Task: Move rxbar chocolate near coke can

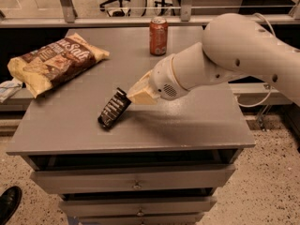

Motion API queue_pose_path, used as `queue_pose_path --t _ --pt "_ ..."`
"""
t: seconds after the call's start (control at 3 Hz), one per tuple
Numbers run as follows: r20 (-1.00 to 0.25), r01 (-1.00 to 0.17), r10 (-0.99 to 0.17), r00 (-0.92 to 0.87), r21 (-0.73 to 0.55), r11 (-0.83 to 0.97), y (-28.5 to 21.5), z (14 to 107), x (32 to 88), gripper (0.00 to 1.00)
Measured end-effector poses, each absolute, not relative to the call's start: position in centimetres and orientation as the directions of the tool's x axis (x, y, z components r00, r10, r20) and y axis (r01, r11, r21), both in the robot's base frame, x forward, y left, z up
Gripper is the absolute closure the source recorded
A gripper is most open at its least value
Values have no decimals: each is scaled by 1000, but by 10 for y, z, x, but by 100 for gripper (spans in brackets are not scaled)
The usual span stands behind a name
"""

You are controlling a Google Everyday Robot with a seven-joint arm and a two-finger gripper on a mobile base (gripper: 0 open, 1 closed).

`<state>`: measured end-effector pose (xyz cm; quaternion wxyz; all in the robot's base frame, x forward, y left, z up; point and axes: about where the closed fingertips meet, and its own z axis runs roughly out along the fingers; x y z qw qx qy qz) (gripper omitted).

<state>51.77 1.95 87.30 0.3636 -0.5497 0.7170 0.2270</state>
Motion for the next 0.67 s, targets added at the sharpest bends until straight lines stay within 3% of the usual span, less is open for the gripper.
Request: queue_pose_path --t 0.67 --pt "-770 -935 -629 -105 -139 326 2 883 527 100"
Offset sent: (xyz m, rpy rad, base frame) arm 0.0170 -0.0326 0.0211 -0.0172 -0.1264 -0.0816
